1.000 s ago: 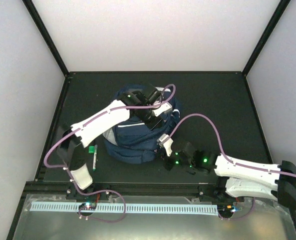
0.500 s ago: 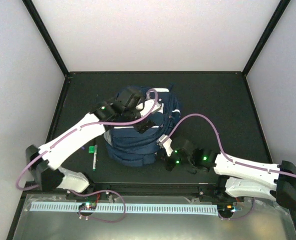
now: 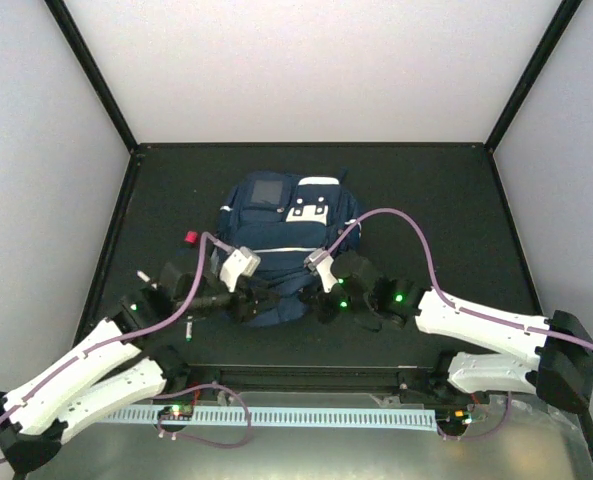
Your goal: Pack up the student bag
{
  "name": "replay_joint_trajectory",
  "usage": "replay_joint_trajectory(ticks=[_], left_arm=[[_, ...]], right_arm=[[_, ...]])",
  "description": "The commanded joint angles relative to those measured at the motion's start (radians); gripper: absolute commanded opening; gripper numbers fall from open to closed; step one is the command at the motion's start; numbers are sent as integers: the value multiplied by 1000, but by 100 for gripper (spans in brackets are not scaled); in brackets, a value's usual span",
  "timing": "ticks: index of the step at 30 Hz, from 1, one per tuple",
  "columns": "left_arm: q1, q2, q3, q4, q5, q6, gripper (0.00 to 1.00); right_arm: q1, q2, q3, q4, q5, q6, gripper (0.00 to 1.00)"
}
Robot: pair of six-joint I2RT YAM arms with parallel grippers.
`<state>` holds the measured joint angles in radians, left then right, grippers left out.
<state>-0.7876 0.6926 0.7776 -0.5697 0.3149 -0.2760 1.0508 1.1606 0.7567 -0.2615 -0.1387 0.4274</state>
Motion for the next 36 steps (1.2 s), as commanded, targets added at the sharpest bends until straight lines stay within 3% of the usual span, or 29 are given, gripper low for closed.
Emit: replay_joint_trajectory(ticks=[1,8,15,18,24,30,32,36], left_arm=[[-8,-32,-117,73,119,-274,48],[-9,-71,-254,150,79,-415,37],[-9,-65,-300,238,74,-440,44],[-9,-50,-320,294,78,-451,35],[-9,-11,-339,362,75,-458,31],[-9,-2,-354,421,92,-460,13],[-9,5,-346,411,115,-444,2],[-10,30,-301,296,179,-386,1]], right_arm=[[-12,-23,49,110,-42,27,2],[-13,-18,42,118,-57,47,2],[-13,-21,47,114,-66,40,2],[-12,-21,47,112,-72,40,2],[-12,-28,46,114,-81,42,2],[-12,-28,41,111,-75,42,2],[-13,-25,42,105,-67,43,2],[-12,-19,59,75,-43,42,2]])
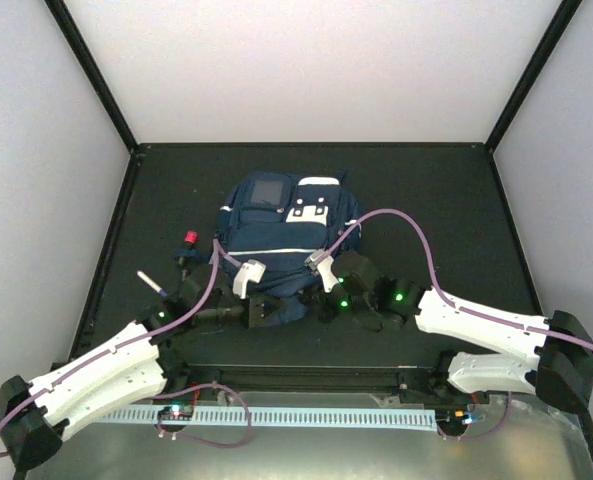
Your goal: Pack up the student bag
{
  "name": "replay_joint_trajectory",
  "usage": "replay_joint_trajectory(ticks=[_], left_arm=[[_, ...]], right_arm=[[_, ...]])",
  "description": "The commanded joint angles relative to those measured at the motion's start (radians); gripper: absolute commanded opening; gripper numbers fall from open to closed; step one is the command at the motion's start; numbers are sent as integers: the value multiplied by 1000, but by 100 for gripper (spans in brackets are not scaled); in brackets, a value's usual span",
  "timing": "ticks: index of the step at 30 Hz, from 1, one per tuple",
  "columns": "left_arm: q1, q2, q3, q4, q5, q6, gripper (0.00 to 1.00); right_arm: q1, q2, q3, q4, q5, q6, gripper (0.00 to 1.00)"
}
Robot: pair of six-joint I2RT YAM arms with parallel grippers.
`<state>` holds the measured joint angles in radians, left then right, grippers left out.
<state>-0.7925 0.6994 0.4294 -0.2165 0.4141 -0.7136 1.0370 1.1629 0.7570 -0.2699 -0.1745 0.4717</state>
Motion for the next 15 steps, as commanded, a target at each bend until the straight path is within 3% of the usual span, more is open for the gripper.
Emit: replay_joint_trajectory(ticks=[1,5,14,15], left_arm=[[-4,34,54,-76,105,59,2],[-31,85,56,-104,209,82,2],[-163,170,35,-71,191,103,1],[-176,182,44,-62,191,106,5]], right_arm=[[0,-18,66,73,-5,-3,2],[-4,2,101,16,4,-7,2],[-44,48,181,-117,-88,-31,2],[-44,55,191,-135,-100,-37,2]])
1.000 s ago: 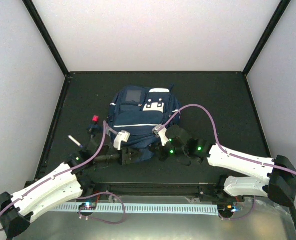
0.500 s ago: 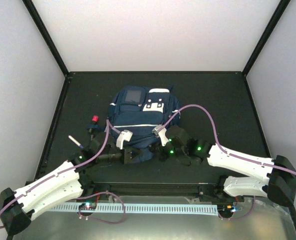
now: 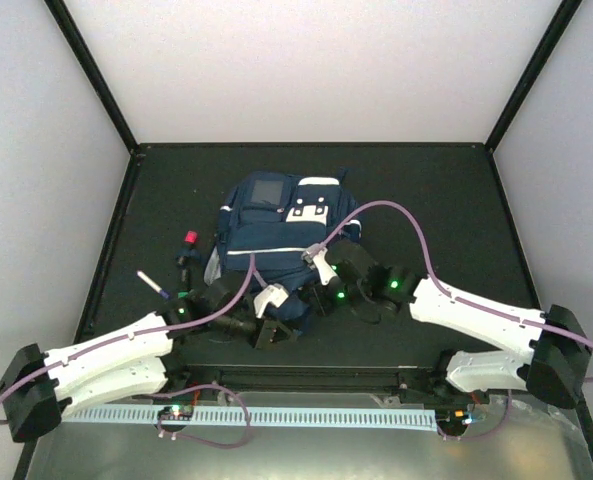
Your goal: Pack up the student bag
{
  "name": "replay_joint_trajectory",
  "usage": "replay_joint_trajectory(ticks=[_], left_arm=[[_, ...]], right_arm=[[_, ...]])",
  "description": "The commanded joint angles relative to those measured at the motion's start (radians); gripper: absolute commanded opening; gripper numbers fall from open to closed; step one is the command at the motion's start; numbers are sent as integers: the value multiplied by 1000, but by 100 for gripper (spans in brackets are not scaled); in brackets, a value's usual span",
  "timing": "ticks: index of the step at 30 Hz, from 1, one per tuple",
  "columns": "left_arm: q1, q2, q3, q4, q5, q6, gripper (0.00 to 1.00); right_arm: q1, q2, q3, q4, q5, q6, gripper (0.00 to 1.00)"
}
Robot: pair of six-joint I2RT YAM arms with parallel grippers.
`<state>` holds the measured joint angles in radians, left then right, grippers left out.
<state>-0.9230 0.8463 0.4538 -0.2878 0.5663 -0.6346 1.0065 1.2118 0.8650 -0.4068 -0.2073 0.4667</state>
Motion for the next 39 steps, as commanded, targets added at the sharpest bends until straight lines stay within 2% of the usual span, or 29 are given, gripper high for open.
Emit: replay_joint_trajectory(ticks=[1,3,6,7,10,13,15,16,20,23,27,29,32,36,39], left_arm=[[-60,39,31,13,32,32,20],[-96,23,88,-48,-58,61,44],[-118,-75,123,-97,-191,89,70],[-117,-110,117,-94,-232,84,75],[-114,-175,74,-59,-313,10,85],[-115,-200,24,20,-294,-100,88],[-116,-201,-21,85,-272,-152,98],[-117,-196,-36,106,-274,-161,99],[-119,-198,-45,79,-382,-90,99],[-119,-254,-53,89,-466,-78,99],[-118,-324,-141,260,-447,-39,97],[-119,-323,-155,281,-453,-26,88],[-119,-255,-117,228,-457,14,63],[-121,-117,-24,163,-449,77,45],[-131,-56,6,187,-464,121,39]], right_arm=[[-14,13,90,-11,-75,-35,3],[-15,18,97,-24,-82,-37,3],[-17,19,96,-26,-88,-31,3],[-16,19,96,-24,-95,-29,4],[-16,17,85,-9,-121,-18,7],[-16,10,46,25,-131,4,8],[-15,9,16,56,-140,29,9],[-16,9,4,72,-145,55,10],[-19,5,-29,129,-162,120,16],[-21,11,-30,149,-167,150,16],[-46,32,-29,171,-207,187,16],[-65,42,-29,170,-216,196,17],[-87,46,-41,191,-236,219,18],[-109,55,-46,206,-273,243,18],[-114,60,-42,201,-271,245,18]])
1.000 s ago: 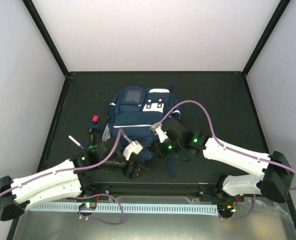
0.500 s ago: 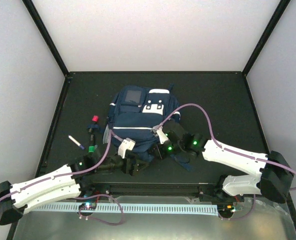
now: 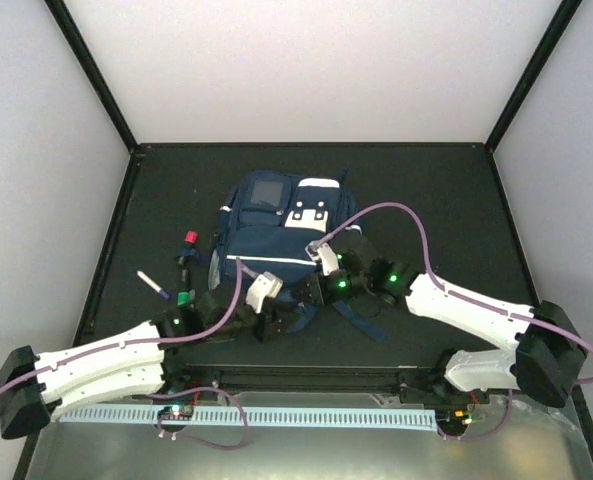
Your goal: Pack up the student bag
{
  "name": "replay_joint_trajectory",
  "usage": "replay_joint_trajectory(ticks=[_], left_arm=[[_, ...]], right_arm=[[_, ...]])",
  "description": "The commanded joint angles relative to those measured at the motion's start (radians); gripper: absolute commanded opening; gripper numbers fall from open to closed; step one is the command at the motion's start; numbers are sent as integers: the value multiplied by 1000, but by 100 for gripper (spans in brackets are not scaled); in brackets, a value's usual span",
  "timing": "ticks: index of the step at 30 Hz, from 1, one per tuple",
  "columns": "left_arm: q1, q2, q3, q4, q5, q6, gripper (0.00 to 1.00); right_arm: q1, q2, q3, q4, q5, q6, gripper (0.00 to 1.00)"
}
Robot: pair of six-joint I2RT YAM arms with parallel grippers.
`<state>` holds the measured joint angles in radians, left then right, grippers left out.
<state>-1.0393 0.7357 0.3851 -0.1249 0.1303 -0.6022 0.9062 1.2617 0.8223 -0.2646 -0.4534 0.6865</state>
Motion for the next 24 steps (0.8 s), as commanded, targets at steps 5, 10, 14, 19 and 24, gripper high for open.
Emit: replay_joint_trajectory(ticks=[5,10,14,19,24], left_arm=[[-37,66,90,34,-43,104,34],[-60,89,119,-63,-51,-21,30],[-132,63,122,-120,-101,-135,30],[-206,85,132,-151,-135,-232,31],[-193,70,137,-283,-280,-304,38]], right_arm=[[-16,-28,28,-31,27,-21,18],[-42,-98,31,-133,91,-78,22],[-60,-161,1,-186,151,-98,26],[-110,-208,-56,-221,219,-123,38],[-214,-203,-49,-223,243,-190,62]])
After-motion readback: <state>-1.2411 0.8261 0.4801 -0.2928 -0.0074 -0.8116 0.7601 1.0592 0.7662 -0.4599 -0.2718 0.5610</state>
